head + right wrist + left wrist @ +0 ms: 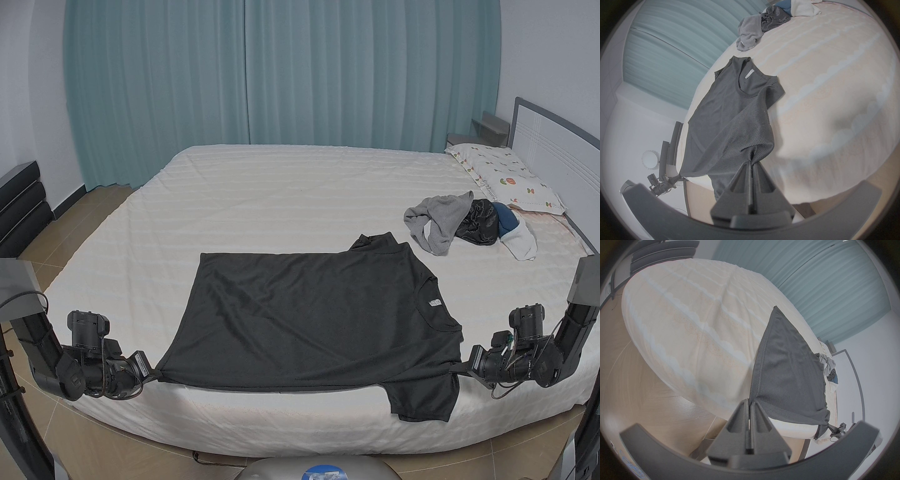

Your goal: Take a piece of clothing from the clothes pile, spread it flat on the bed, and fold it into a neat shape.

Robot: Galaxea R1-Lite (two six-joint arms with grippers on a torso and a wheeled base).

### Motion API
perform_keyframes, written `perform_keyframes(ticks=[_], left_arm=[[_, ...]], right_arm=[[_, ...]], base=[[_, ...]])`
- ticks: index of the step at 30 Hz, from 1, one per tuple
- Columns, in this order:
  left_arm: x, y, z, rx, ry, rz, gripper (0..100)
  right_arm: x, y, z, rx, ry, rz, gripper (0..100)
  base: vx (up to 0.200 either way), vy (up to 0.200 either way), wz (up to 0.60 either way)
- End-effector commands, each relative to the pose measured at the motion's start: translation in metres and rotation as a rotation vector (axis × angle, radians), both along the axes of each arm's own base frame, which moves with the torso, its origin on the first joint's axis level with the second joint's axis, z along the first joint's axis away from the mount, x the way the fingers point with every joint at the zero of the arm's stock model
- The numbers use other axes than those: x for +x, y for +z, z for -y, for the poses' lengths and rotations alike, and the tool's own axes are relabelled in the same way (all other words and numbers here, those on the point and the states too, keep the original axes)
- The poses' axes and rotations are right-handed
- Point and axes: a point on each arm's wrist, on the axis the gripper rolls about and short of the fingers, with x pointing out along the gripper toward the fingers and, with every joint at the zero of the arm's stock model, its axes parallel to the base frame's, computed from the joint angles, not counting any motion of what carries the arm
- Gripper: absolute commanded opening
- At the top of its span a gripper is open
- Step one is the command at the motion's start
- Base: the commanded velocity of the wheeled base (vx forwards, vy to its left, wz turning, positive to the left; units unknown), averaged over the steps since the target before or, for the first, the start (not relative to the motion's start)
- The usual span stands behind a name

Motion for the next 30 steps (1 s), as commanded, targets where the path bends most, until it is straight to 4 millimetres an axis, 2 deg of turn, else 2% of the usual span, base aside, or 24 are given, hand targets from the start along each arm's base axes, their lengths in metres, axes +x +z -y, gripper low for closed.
perform_keyframes(ticks=[1,4,12,16,19,30], left_arm=[[0.0,0.002,-0.002,0.002,0.006,0.009,0],[-0.001,0.003,-0.002,0.003,0.005,0.011,0],[-0.007,0.007,-0.001,0.009,0.0,0.013,0],[-0.007,0.007,-0.002,0.01,0.001,0.014,0],[-0.013,0.005,-0.002,0.034,-0.017,-0.001,0],[-0.033,-0.003,-0.001,0.179,-0.113,-0.035,0]], right_arm=[[-0.003,0.021,0.0,-0.011,0.01,0.048,0],[-0.011,0.025,0.003,-0.01,0.001,0.045,0],[-0.04,0.015,0.003,-0.026,0.026,-0.033,0],[-0.042,0.016,0.004,-0.032,0.026,-0.032,0],[-0.052,0.019,0.005,-0.037,0.027,-0.035,0],[-0.066,0.015,0.006,-0.081,0.074,-0.049,0]], base=[[0.0,0.0,0.0],[0.0,0.0,0.0],[0.0,0.0,0.0],[0.0,0.0,0.0],[0.0,0.0,0.0],[0.0,0.0,0.0]])
